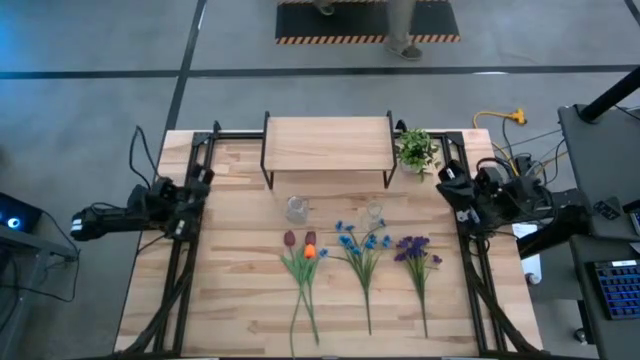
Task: Pick and place flowers into a vace then onto a shelf
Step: Put the orange flower into the right transparent vase
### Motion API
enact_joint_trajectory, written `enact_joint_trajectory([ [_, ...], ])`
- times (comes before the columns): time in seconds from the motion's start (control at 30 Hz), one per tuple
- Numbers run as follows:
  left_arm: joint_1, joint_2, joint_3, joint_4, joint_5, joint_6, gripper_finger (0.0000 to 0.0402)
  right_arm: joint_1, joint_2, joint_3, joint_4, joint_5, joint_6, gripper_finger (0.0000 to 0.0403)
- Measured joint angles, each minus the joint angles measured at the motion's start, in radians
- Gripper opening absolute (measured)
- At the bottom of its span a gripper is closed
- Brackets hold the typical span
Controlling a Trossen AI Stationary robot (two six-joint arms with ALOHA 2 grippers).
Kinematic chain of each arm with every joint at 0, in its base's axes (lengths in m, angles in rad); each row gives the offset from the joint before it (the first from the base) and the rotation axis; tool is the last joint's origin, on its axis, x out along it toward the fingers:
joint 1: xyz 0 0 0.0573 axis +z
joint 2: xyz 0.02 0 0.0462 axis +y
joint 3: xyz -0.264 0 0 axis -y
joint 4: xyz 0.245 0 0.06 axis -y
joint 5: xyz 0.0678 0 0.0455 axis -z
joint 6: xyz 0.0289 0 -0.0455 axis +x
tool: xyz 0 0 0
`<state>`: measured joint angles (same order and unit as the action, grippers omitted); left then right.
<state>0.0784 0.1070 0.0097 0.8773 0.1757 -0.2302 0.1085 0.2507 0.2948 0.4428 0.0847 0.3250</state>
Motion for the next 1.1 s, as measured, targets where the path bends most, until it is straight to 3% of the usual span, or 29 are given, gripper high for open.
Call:
enact_joint_trajectory([
  [0.3,0.0,0.0,0.0,0.237,0.0,-0.055,0.0127,0.0,0.314,0.333,-0.344,-0.007,-0.121,0.0022],
  [0.57,0.0,0.004,0.0,0.259,0.0,-0.203,0.0127,0.005,0.501,0.54,-0.528,-0.008,-0.127,0.0022],
  [0.7,0.0,0.03,0.001,0.243,0.002,-0.287,0.0127,0.018,0.562,0.606,-0.585,-0.008,-0.122,0.0022],
  [0.9,-0.004,0.139,0.047,0.027,0.043,-0.4,0.0127,0.052,0.611,0.655,-0.628,-0.009,-0.12,0.0022],
  [1.1,-0.008,0.318,0.128,-0.007,0.173,-0.455,0.0127,0.069,0.62,0.653,-0.627,-0.007,-0.103,0.0022],
])
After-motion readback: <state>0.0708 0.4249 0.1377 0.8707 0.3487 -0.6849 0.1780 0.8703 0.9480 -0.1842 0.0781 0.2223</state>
